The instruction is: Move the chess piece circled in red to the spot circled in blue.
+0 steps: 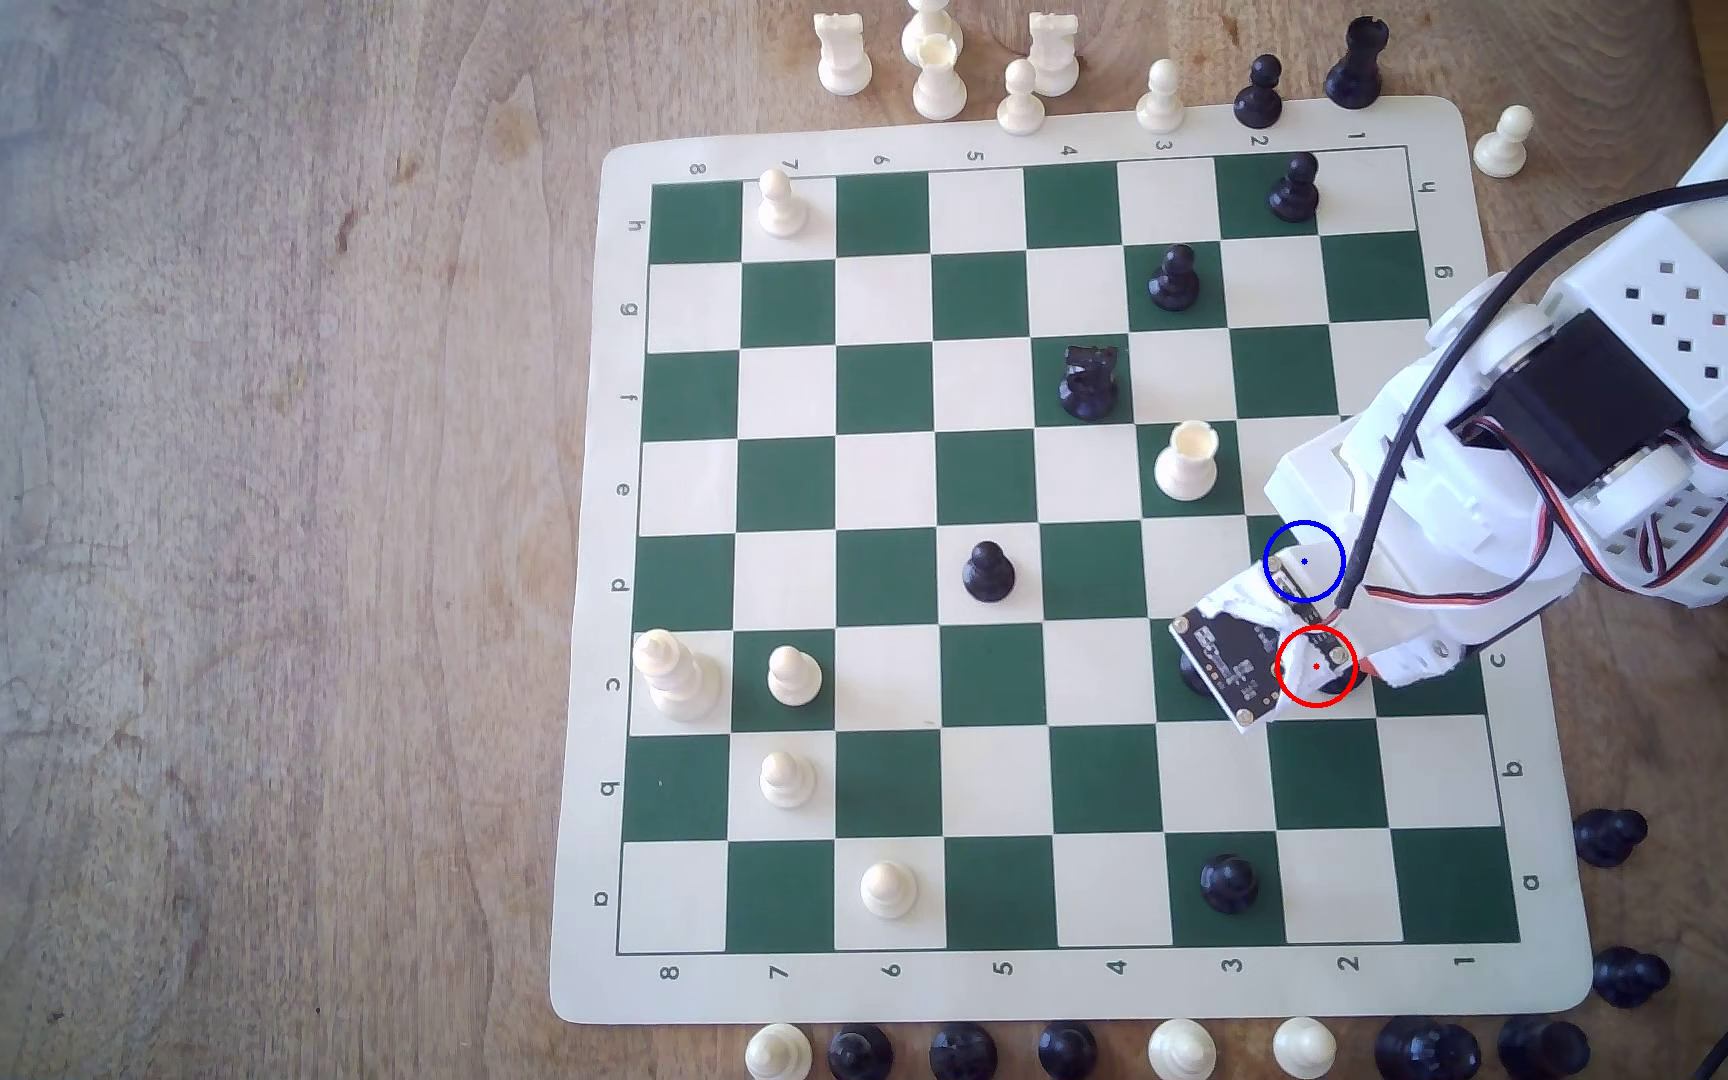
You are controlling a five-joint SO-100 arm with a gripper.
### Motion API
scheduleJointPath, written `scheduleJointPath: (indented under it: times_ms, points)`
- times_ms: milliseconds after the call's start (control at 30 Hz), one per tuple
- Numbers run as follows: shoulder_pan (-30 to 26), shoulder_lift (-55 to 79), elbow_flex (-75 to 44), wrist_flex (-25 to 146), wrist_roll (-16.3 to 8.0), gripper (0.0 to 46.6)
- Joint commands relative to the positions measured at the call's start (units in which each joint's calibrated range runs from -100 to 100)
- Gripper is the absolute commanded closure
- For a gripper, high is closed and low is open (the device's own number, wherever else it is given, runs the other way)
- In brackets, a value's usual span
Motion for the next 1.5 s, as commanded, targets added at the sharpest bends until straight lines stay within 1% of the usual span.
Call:
scheduleJointPath:
  times_ms: [0,100,300,400,633,767,1467]
  points:
    - [1.2,-2.3,-8.3,2.8,0.1,46.4]
    - [4.4,-3.4,-8.1,4.7,1.4,46.4]
    - [8.3,-7.7,-5.5,6.0,2.5,46.4]
    - [10.7,-9.6,-2.2,5.6,3.3,46.4]
    - [11.9,-11.4,4.4,2.8,3.5,46.4]
    - [13.0,-10.9,4.8,1.9,4.0,46.4]
    - [14.1,-8.6,6.4,0.7,5.2,46.4]
